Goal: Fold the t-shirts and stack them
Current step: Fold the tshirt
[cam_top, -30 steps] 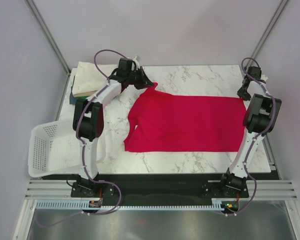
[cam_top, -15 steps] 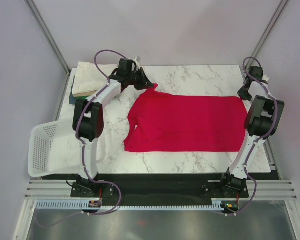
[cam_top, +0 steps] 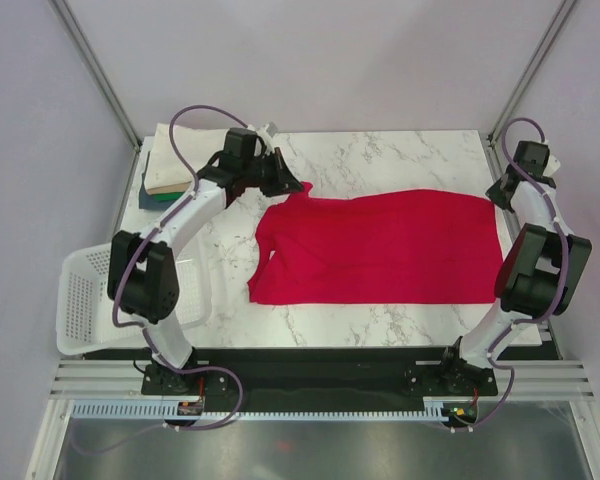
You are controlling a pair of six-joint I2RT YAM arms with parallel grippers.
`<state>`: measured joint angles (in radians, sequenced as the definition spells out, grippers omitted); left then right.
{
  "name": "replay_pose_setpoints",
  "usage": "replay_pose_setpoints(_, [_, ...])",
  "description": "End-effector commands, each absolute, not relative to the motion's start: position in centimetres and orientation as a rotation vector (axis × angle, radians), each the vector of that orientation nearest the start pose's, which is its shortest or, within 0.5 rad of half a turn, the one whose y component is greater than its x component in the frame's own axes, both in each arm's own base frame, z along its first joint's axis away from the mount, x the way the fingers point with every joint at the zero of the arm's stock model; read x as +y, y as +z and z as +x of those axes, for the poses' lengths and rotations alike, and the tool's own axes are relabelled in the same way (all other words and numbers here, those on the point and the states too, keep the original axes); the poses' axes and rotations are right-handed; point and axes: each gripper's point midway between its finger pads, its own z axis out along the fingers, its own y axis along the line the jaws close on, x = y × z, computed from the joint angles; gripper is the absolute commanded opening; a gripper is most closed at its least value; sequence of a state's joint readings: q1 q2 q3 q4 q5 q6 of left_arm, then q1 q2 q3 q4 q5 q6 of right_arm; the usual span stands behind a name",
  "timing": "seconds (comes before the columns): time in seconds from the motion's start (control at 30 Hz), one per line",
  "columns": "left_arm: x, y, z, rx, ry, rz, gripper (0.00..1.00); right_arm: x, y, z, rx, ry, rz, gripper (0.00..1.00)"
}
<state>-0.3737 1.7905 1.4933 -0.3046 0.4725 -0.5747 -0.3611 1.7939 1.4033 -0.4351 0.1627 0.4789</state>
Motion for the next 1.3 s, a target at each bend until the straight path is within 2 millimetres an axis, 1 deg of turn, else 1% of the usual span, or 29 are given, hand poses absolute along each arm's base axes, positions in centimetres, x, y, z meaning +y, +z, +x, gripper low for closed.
replay_pose_setpoints(0.0, [-25.8, 20.8, 39.8, 2.272, -0.964, 0.090, 0.02, -17.2, 13.4, 42.0, 2.110, -0.098, 1.056, 0.00])
replay_pose_setpoints(0.03, [-25.3, 20.6, 38.7, 2.280, -0.959, 0.087, 0.02, -17.0, 12.7, 41.2, 2.123, -0.098, 1.068, 0.00])
replay_pose_setpoints(0.1, [-24.9, 20.5, 37.7, 2.279, -0.945, 0.082, 0.02, -17.5, 13.1, 40.3, 2.105, -0.090, 1.087, 0.00])
replay_pose_setpoints(0.13, [-24.5, 19.6, 37.0, 2.303, -0.937, 0.074, 0.02, -17.6, 13.1, 39.9, 2.102, -0.085, 1.096, 0.00])
replay_pose_setpoints(0.17, [-24.3, 20.2, 36.5, 2.285, -0.933, 0.079, 0.02, -18.0, 12.6, 39.0, 2.105, -0.089, 1.120, 0.00])
replay_pose_setpoints(0.2, [-24.2, 20.0, 36.1, 2.289, -0.929, 0.079, 0.02, -18.0, 13.1, 38.7, 2.092, -0.076, 1.119, 0.00])
replay_pose_setpoints(0.27, [-23.8, 19.3, 35.1, 2.305, -0.917, 0.073, 0.02, -18.3, 12.7, 37.7, 2.093, -0.076, 1.143, 0.00])
replay_pose_setpoints(0.3, [-23.6, 19.5, 34.8, 2.298, -0.913, 0.073, 0.02, -18.4, 13.1, 37.3, 2.081, -0.074, 1.144, 0.00])
replay_pose_setpoints(0.33, [-23.4, 18.8, 34.3, 2.312, -0.907, 0.069, 0.02, -18.4, 12.9, 36.8, 2.081, -0.076, 1.156, 0.00])
replay_pose_setpoints(0.37, [-23.3, 18.6, 33.9, 2.319, -0.905, 0.072, 0.02, -18.7, 13.3, 36.4, 2.062, -0.082, 1.163, 0.00])
replay_pose_setpoints(0.4, [-23.3, 18.7, 33.6, 2.315, -0.905, 0.073, 0.02, -18.8, 13.2, 36.0, 2.061, -0.086, 1.174, 0.00])
replay_pose_setpoints(0.43, [-23.2, 18.0, 33.1, 2.333, -0.900, 0.069, 0.02, -18.9, 13.2, 35.8, 2.056, -0.087, 1.182, 0.00])
replay_pose_setpoints(0.5, [-23.1, 17.9, 32.4, 2.334, -0.899, 0.076, 0.02, -19.0, 12.5, 35.2, 2.065, -0.082, 1.202, 0.00])
replay_pose_setpoints(0.6, [-22.9, 17.0, 31.4, 2.356, -0.893, 0.071, 0.02, -18.8, 11.6, 34.7, 2.084, -0.073, 1.219, 0.00])
replay_pose_setpoints(0.77, [-22.6, 14.8, 29.0, 2.415, -0.873, 0.057, 0.02, -18.9, 9.7, 33.2, 2.110, -0.086, 1.276, 0.00])
replay_pose_setpoints(0.8, [-22.5, 13.8, 28.3, 2.444, -0.865, 0.053, 0.03, -18.8, 9.3, 33.0, 2.116, -0.081, 1.290, 0.00])
replay_pose_setpoints(0.83, [-22.4, 13.4, 27.9, 2.460, -0.865, 0.044, 0.05, -18.7, 8.7, 32.4, 2.128, -0.082, 1.308, 0.00])
replay_pose_setpoints(0.87, [-22.4, 13.0, 27.1, 2.475, -0.860, 0.041, 0.13, -18.8, 8.4, 32.0, 2.124, -0.072, 1.334, 0.00])
replay_pose_setpoints(0.9, [-22.2, 12.0, 26.1, 2.515, -0.865, 0.019, 0.18, -18.9, 8.0, 31.6, 2.123, -0.066, 1.355, 0.02])
replay_pose_setpoints(0.93, [-22.4, 11.6, 25.2, 2.531, -0.878, 0.028, 0.25, -18.9, 7.6, 31.2, 2.123, -0.063, 1.376, 0.19])
replay_pose_setpoints(0.97, [-22.4, 11.9, 24.5, 2.520, -0.891, 0.033, 0.36, -19.4, 7.4, 30.6, 2.112, -0.054, 1.401, 0.30])
replay_pose_setpoints(1.0, [-22.2, 11.7, 23.8, 2.531, -0.884, 0.031, 0.39, -19.5, 7.4, 30.5, 2.105, -0.044, 1.412, 0.41])
replay_pose_setpoints(1.03, [-21.9, 10.8, 22.6, 2.560, -0.870, 0.023, 0.43, -19.9, 7.4, 30.1, 2.088, -0.041, 1.443, 0.66])
replay_pose_setpoints(1.07, [-21.3, 11.2, 22.5, 2.533, -0.850, 0.004, 0.50, -20.0, 7.9, 30.2, 2.074, -0.036, 1.438, 0.76])
replay_pose_setpoints(1.1, [-20.6, 10.5, 21.7, 2.566, -0.817, -0.028, 0.52, -20.1, 8.2, 30.1, 2.064, -0.039, 1.439, 0.83])
replay_pose_setpoints(1.13, [-20.2, 10.5, 21.6, 2.562, -0.801, -0.037, 0.53, -20.2, 8.6, 30.2, 2.052, -0.038, 1.435, 0.87])
replay_pose_setpoints(1.17, [-19.9, 10.9, 21.7, 2.535, -0.786, -0.048, 0.54, -20.2, 9.4, 30.3, 2.034, -0.035, 1.424, 0.88])
replay_pose_setpoints(1.23, [-19.5, 10.8, 21.9, 2.523, -0.760, -0.075, 0.54, -19.8, 10.3, 30.5, 2.017, -0.005, 1.407, 0.88])
replay_pose_setpoints(1.27, [-19.1, 10.8, 22.3, 2.512, -0.727, -0.094, 0.54, -19.6, 11.3, 30.6, 1.991, 0.004, 1.389, 0.88])
